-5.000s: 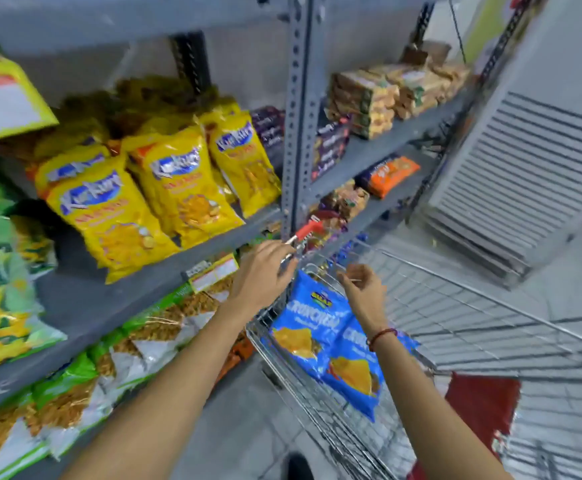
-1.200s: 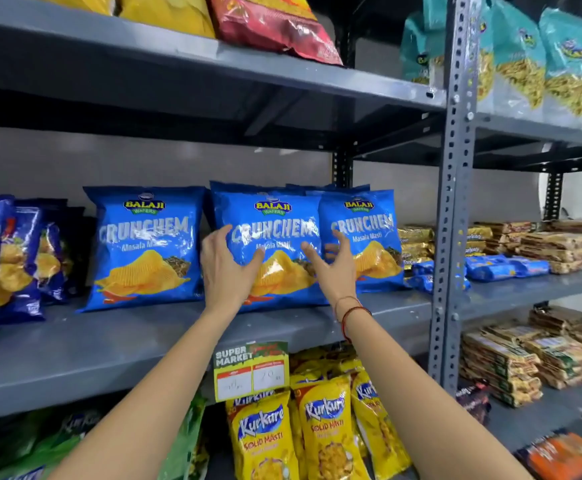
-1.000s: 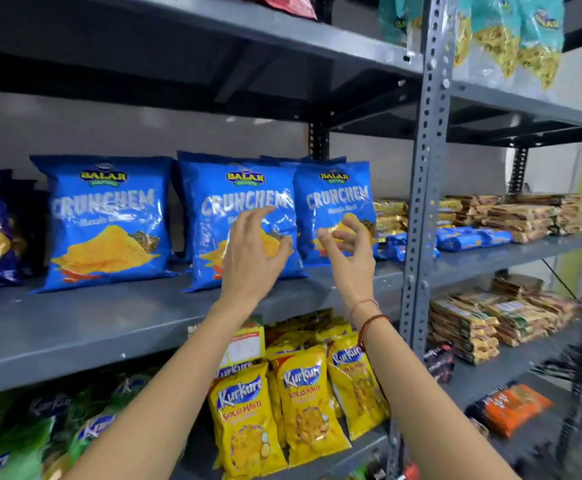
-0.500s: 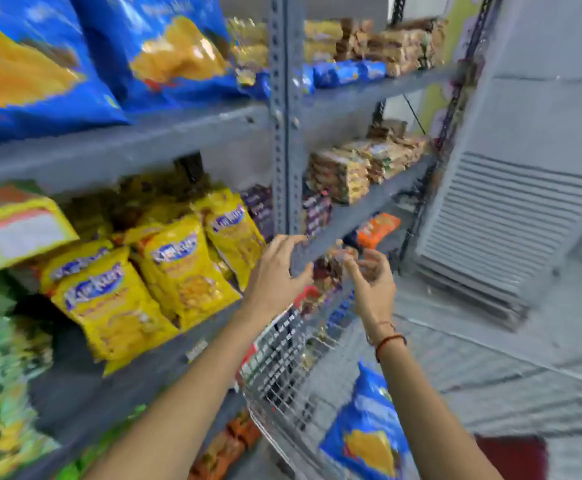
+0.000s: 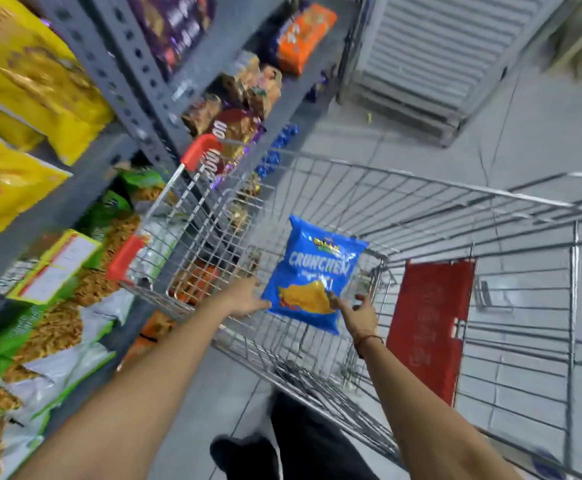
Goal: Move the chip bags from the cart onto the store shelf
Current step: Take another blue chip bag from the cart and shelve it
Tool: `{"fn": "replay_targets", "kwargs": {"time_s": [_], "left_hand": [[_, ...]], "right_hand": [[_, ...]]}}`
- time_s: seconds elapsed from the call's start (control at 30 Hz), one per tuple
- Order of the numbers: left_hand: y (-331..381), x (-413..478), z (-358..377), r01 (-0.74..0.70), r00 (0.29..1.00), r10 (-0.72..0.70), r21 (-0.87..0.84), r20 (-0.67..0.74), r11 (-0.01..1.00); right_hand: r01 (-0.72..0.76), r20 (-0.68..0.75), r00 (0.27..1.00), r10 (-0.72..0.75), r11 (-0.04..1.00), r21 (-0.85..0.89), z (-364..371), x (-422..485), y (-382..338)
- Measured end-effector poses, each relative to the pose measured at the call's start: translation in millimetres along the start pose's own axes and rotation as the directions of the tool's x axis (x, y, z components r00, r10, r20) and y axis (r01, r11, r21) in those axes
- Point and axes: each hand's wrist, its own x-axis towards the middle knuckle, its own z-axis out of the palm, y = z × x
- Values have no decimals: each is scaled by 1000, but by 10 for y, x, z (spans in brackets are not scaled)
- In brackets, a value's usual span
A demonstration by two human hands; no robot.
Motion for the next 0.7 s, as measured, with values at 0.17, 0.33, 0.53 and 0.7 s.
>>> {"fn": "replay_targets", "kwargs": {"time_s": [0.17,0.33,0.53,0.7], "left_hand": [[120,567,137,-48,998,45,-66,-42,997],[212,1094,322,1,997,-16,-189,-74,982],[140,1428,479,100,991,-128,-443,-33,891],[-325,1757,718,129,992,-111,-498,65,858]], "right_hand": [[-98,81,992,97,995,-1,101,429,330],[-123,205,972,110,991,51,242,845,441],[-119,261,962,78,982,145,347,1107,406],[-67,203,979,16,966,248,419,971,327]]}}
